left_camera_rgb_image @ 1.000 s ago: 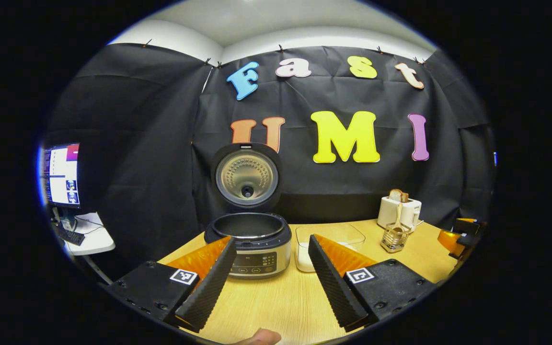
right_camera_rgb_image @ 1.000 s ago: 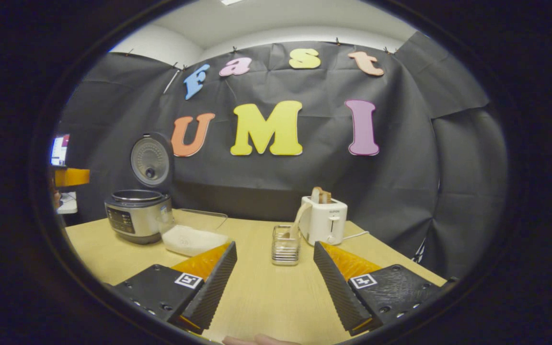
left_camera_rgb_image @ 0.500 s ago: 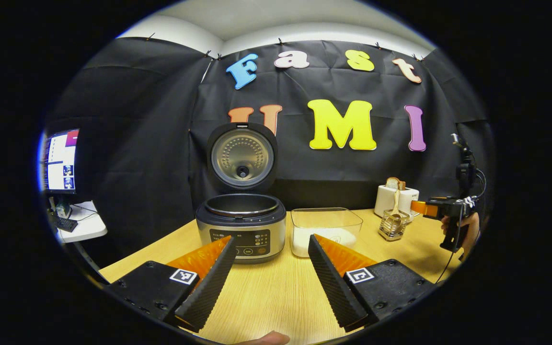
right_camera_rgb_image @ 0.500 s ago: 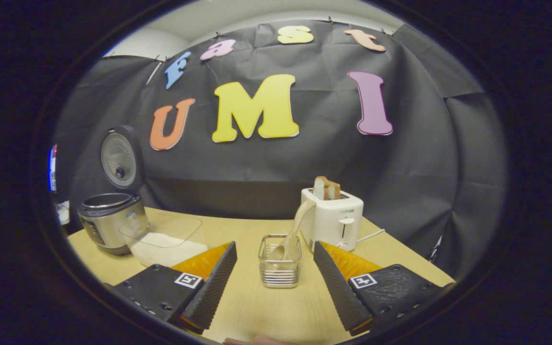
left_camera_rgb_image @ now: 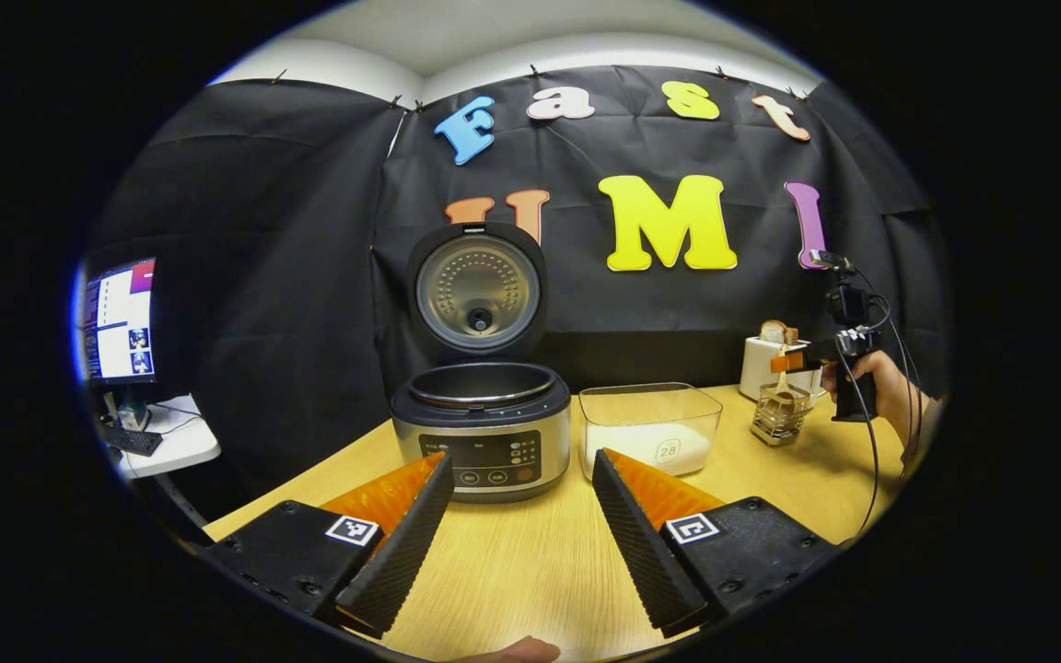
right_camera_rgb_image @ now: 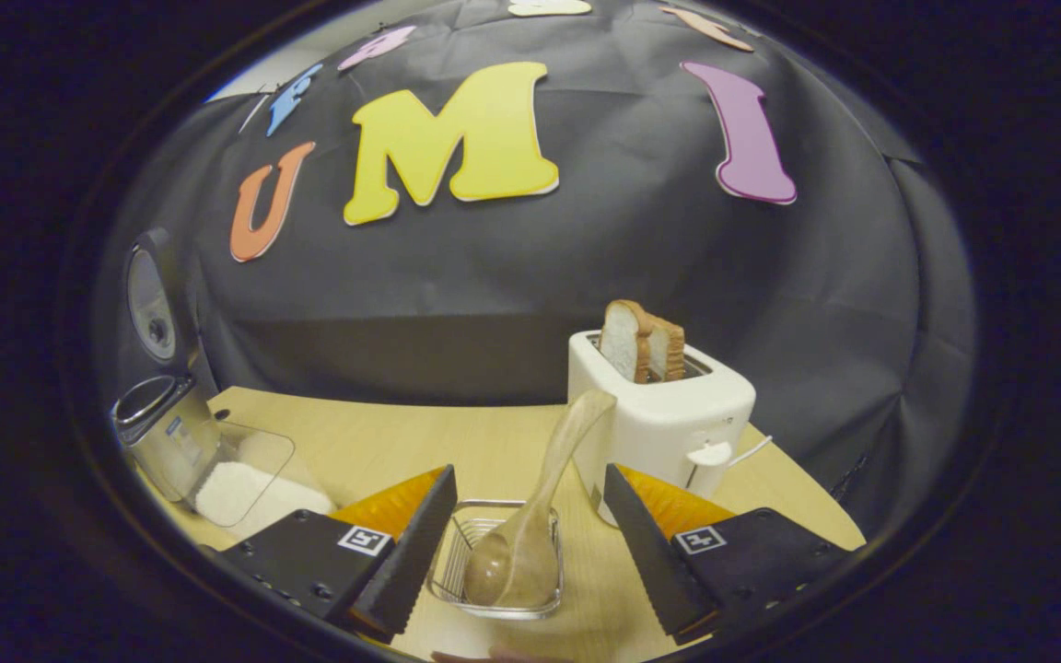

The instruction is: Close the left gripper, press the button to open the rice cooker; take a wooden spoon from the chopstick holder with the right hand, scoop a spoonful of rice and pour it into the rice cooker, then put the wooden spoon back into the chopstick holder.

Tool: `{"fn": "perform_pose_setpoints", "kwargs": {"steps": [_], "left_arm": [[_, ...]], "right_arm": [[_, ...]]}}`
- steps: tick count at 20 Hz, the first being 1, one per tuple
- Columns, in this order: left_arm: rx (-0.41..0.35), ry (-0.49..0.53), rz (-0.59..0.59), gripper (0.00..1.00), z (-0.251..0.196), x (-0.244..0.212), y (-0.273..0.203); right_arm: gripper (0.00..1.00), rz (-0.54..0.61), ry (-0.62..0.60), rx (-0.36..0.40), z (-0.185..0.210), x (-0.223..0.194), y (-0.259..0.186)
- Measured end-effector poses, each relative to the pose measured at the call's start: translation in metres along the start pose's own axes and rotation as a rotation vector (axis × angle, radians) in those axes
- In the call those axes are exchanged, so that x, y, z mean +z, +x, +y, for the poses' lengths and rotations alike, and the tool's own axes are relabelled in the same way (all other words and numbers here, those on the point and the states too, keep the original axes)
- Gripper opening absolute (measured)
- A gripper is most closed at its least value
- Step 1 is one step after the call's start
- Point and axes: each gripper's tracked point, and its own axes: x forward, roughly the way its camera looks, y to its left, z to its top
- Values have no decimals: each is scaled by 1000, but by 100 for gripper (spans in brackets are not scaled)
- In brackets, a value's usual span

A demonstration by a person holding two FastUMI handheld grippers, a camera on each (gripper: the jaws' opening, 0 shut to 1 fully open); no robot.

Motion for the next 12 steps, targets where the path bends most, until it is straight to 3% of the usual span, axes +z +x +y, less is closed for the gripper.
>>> {"fn": "perform_pose_setpoints", "kwargs": {"steps": [6, 8, 9, 10, 12], "left_arm": [[7, -9, 21, 97, 7, -7, 6], [11, -9, 32, 97, 10, -11, 7], [14, -9, 38, 97, 12, -13, 8], [17, -10, 46, 97, 13, -15, 9], [23, -8, 50, 97, 16, -14, 7]], "right_arm": [[92, 134, 86, 4, 0, -9, 45], [72, 176, 132, 4, 0, -13, 56], [57, 195, 156, -4, -3, -15, 59], [51, 202, 167, -21, -6, -16, 61], [17, 198, 183, -6, -5, -13, 60]]}}
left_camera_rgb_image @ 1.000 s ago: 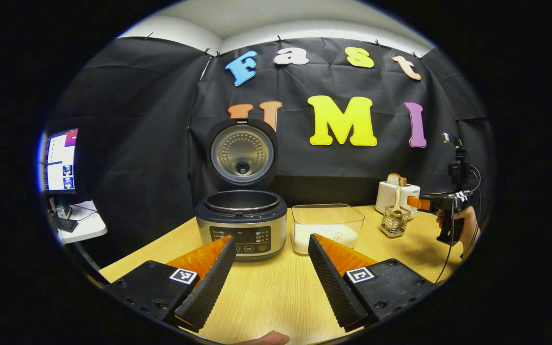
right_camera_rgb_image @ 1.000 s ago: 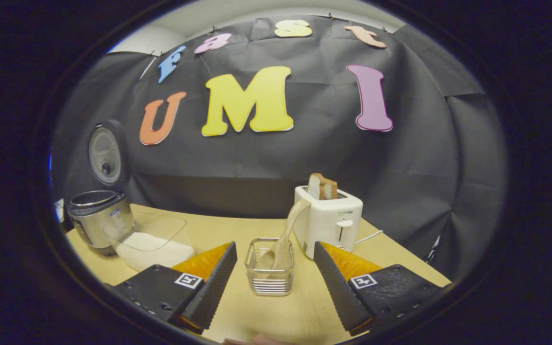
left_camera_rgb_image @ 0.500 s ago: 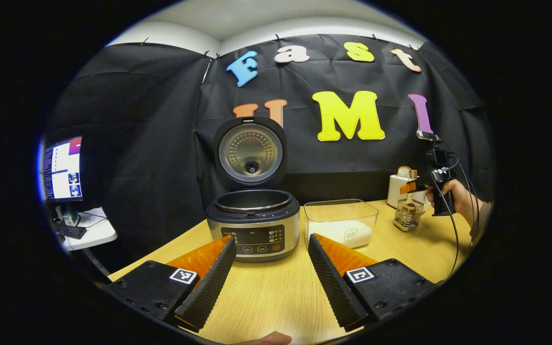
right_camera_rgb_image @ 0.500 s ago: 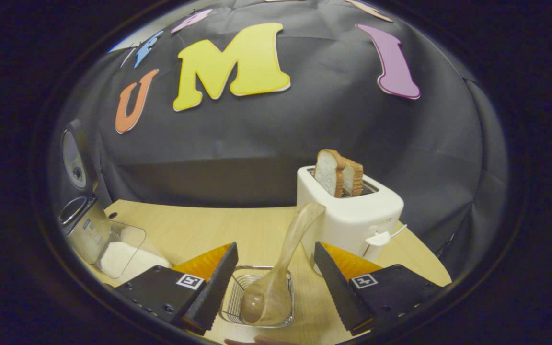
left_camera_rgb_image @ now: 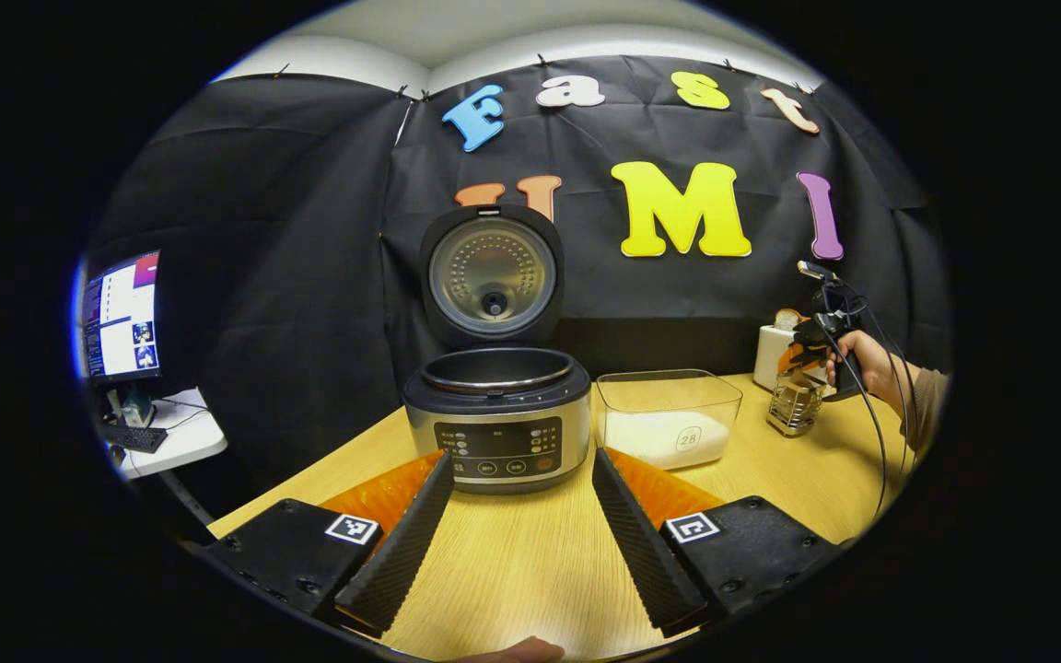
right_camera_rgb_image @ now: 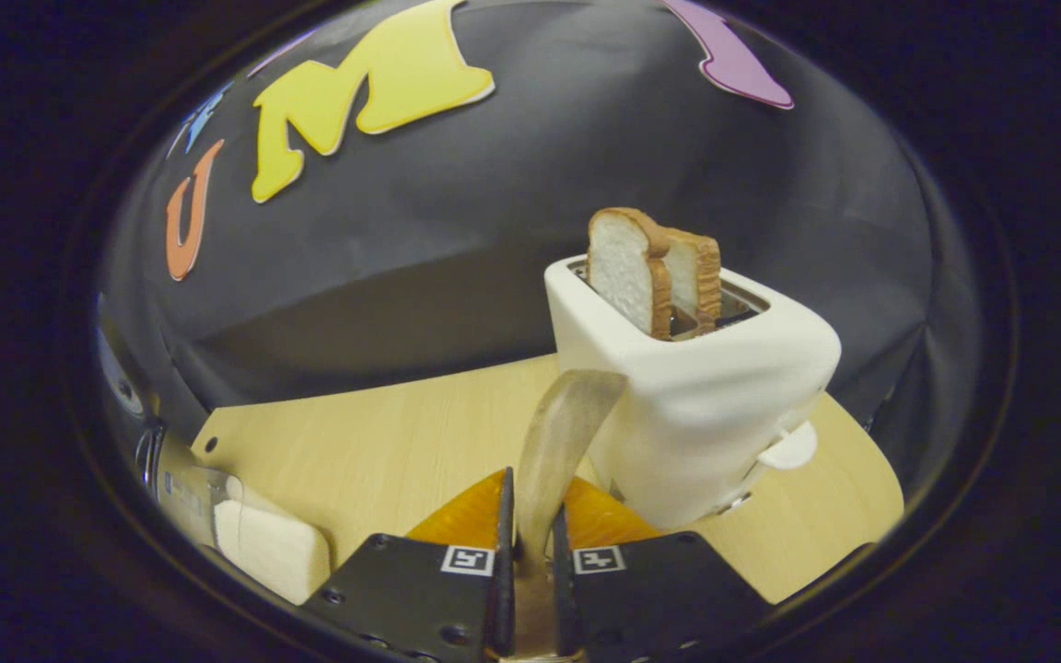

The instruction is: Close the left gripper, press the button to open the rice cooker; take a wooden spoon from the chopstick holder with the right hand, scoop a spoonful of rice and pour it into the rice cooker, then put the wooden spoon back into the chopstick holder.

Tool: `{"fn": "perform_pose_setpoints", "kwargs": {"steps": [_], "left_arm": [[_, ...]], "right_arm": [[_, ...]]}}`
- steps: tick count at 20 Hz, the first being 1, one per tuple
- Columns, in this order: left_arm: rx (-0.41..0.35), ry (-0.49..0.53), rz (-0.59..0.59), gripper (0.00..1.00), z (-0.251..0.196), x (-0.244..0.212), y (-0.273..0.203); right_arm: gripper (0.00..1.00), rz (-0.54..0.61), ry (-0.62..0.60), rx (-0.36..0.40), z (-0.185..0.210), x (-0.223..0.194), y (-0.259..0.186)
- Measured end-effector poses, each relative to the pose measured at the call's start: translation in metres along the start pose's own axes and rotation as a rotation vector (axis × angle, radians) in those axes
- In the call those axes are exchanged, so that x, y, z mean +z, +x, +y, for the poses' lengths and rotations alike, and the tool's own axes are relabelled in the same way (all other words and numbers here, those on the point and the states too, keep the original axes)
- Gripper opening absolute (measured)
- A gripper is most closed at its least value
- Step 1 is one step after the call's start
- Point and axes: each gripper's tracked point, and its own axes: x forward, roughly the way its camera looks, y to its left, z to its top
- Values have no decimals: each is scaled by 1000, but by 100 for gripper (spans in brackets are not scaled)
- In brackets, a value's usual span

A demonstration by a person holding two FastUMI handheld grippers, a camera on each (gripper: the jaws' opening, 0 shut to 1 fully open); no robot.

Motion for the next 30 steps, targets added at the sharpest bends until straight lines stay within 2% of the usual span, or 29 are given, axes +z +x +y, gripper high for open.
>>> {"fn": "perform_pose_setpoints", "kwargs": {"steps": [1, 2, 6, 8, 9, 10, 12, 15, 16, 17, 23, 30], "left_arm": [[2, 5, -7, 97, 0, 2, -1], [4, 10, -15, 97, 0, 5, -2], [-3, 15, -27, 97, -3, 12, -9], [0, 16, -29, 97, -1, 15, -13], [-5, 11, -27, 100, -1, 17, -15], [-13, 0, -26, 97, -4, 19, -17], [-15, -24, -25, 97, -1, 22, -23], [-17, -6, -36, 97, 1, 29, -29], [-14, 4, -47, 100, 3, 33, -32], [-8, 10, -54, 97, 5, 37, -34], [10, 20, -77, 96, 9, 47, -47], [2, -23, -78, 96, 27, 54, -53]], "right_arm": [[16, 0, 14, 31, 5, 0, -6], [11, -2, 22, 31, 5, 2, -14], [10, -7, 13, 31, 3, -1, -42], [4, -18, 21, 28, 2, -3, -54], [3, -29, 23, 31, 4, -1, -63], [3, -43, 20, 25, 4, 1, -70], [4, -75, 16, 18, 7, 9, -87], [3, -150, 14, -16, 12, 29, -117], [2, -173, 6, -23, 16, 36, -129], [4, -190, -3, -27, 19, 42, -140], [3, -243, -81, 12, 75, 58, -192], [3, -219, -119, 57, 150, 43, -194]]}}
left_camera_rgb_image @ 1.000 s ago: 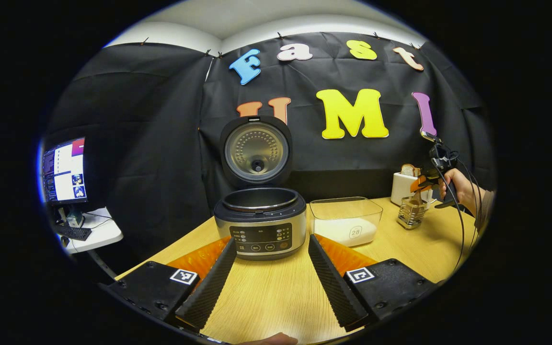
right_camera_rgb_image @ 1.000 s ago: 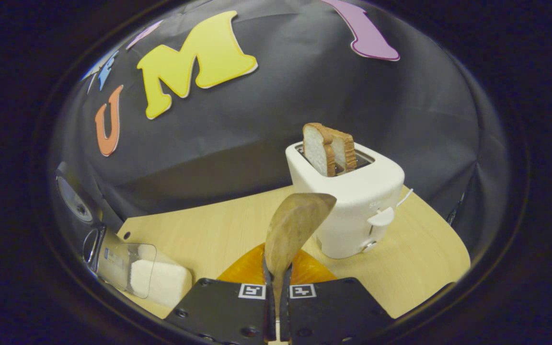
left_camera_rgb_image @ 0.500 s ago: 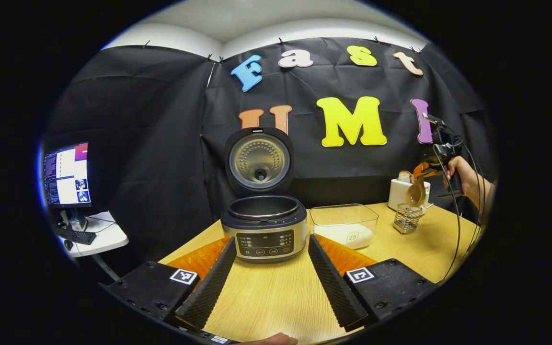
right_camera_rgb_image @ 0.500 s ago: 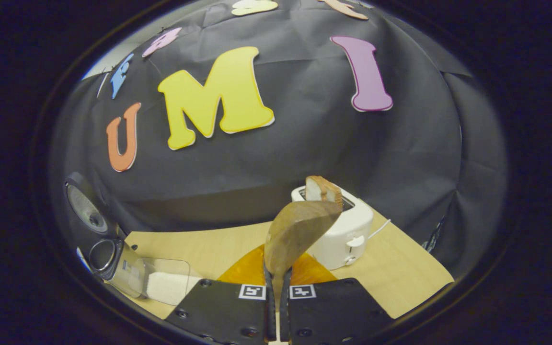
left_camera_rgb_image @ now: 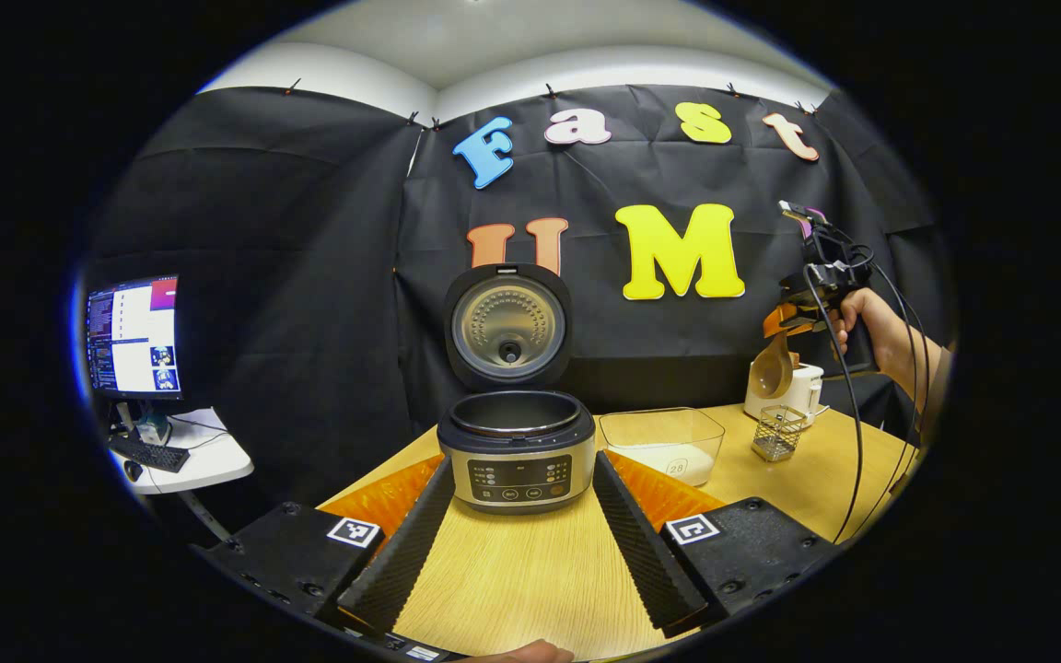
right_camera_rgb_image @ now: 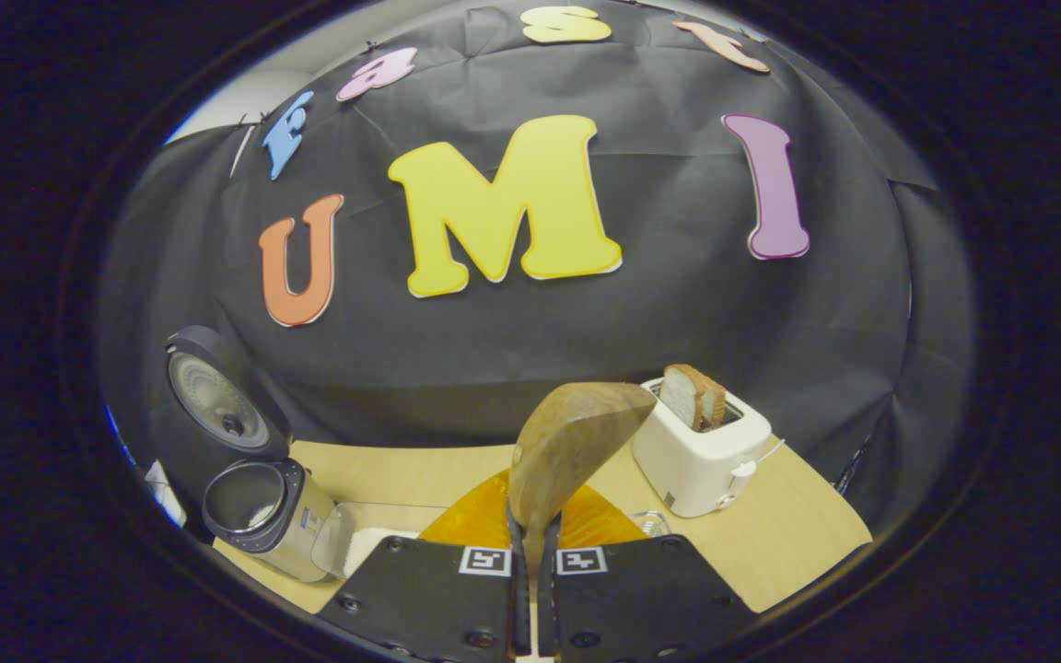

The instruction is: Close the left gripper, press the button to open the rice cooker; take a wooden spoon from the chopstick holder with the right hand, scoop a spoonful of rice and pour it into the rice cooker, then put the wooden spoon back into the chopstick holder.

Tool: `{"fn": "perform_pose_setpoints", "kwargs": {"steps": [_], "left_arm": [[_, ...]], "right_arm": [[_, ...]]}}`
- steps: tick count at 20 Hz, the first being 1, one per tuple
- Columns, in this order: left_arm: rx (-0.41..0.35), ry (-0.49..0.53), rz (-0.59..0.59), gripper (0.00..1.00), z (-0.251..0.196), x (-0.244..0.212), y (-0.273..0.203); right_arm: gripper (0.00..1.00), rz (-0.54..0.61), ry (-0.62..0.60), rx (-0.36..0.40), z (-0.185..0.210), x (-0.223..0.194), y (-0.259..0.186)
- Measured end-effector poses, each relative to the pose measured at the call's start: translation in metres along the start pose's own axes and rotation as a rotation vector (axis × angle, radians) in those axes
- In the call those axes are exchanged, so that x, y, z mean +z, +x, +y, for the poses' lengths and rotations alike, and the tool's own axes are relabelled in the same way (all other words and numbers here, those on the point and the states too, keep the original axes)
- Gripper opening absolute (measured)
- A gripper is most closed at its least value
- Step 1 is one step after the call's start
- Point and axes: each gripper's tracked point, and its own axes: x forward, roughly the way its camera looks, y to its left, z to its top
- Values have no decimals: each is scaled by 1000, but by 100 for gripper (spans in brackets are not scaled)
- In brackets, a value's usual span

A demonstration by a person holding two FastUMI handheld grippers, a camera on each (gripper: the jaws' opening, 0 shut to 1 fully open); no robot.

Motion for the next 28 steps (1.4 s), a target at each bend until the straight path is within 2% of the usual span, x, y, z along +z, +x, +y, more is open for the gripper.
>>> {"fn": "perform_pose_setpoints", "kwargs": {"steps": [9, 12, 15, 16, 19, 23, 25, 28], "left_arm": [[17, -57, 31, 97, 25, -5, 6], [-6, -60, 37, 97, 20, -9, 7], [-1, -35, 40, 97, 23, -10, 9], [-2, -35, 39, 97, 23, -9, 9], [-17, -51, 44, 97, 19, -10, 10], [-25, -40, 58, 97, 16, -14, 12], [-28, -47, 59, 97, 18, -16, 12], [-27, -65, 87, 97, 21, -25, 16]], "right_arm": [[2, 36, -36, 34, 95, -49, 43], [1, 31, -129, 20, 116, -71, 63], [5, -22, -310, -44, 124, -87, 79], [3, -50, -367, -69, 124, -89, 82], [5, -117, -468, -105, 131, -95, 86], [3, -65, -460, -139, 133, -116, 91], [3, -64, -484, -179, 128, -120, 95], [3, -49, -506, -193, 136, -129, 95]]}}
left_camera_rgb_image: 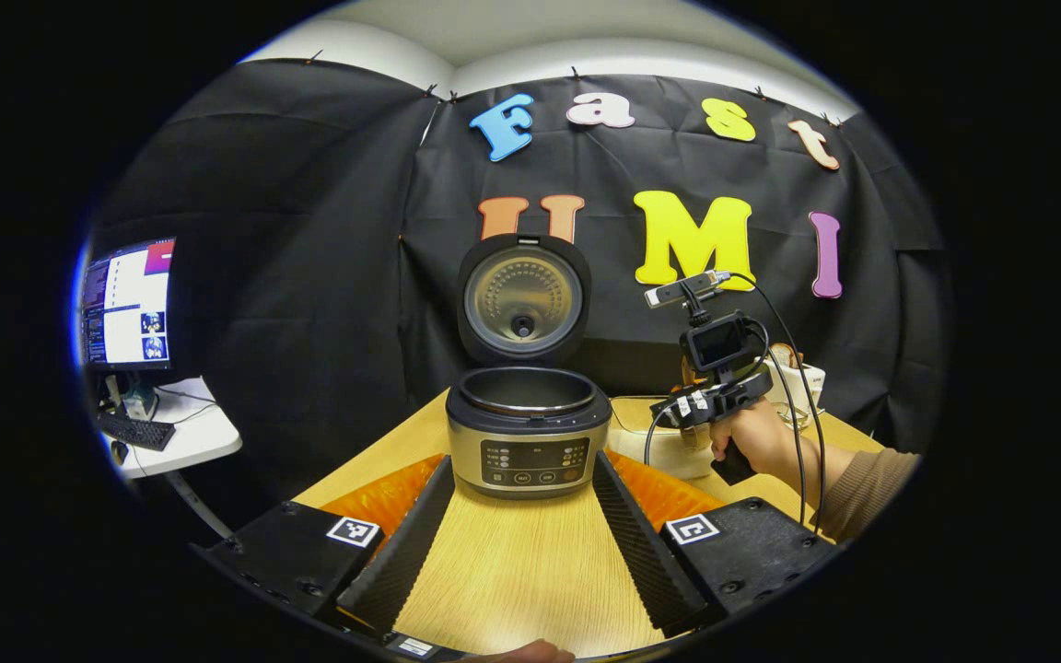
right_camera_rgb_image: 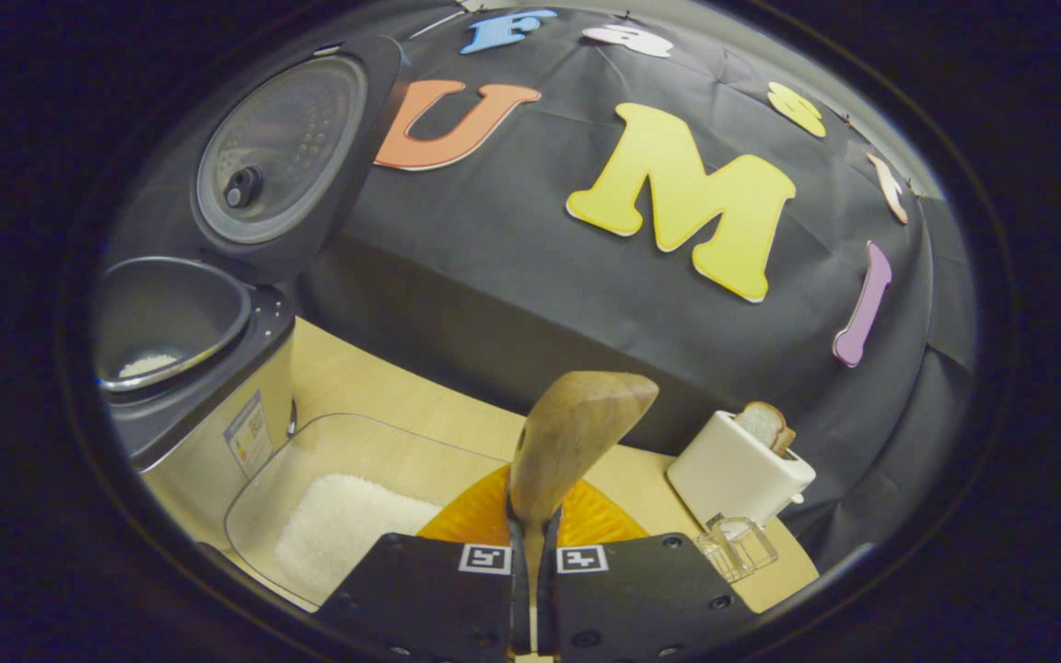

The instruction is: Close the left gripper, press the button to open the rice cooker; take a wooden spoon from the chopstick holder with the right hand, scoop a spoonful of rice and pour it into the rice cooker, then put the wooden spoon back into the chopstick holder.

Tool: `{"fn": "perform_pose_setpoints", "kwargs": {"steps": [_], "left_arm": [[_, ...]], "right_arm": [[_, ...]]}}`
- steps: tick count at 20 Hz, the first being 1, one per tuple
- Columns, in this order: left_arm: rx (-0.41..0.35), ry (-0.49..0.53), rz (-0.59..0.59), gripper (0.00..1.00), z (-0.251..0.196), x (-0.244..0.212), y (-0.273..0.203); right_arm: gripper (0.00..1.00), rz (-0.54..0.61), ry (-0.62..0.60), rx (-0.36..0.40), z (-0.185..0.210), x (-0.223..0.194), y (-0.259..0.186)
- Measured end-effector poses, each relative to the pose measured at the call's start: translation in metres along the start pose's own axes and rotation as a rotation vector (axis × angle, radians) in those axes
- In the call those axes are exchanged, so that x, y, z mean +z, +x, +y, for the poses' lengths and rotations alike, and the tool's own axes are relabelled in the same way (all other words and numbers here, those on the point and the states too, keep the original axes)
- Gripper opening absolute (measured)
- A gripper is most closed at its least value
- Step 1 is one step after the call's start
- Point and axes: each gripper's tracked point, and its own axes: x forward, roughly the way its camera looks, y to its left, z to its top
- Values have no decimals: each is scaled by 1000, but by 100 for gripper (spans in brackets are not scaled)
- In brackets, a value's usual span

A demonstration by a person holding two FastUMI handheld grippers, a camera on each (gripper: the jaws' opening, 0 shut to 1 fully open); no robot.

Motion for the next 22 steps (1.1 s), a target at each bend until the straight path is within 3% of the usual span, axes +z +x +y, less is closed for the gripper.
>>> {"fn": "perform_pose_setpoints", "kwargs": {"steps": [3, 12, 19, 22], "left_arm": [[-1, 0, 11, 97, 1, -1, 1], [-3, -23, 18, 97, 7, -3, 3], [-14, -37, 35, 97, 4, -7, 5], [-17, -35, 36, 97, 2, -9, 6]], "right_arm": [[3, 37, 119, 67, 29, -3, -8], [4, 185, 525, 133, 50, -8, -25], [2, 333, 1009, 307, 46, -20, -21], [3, 393, 1237, 452, 51, -12, -18]]}}
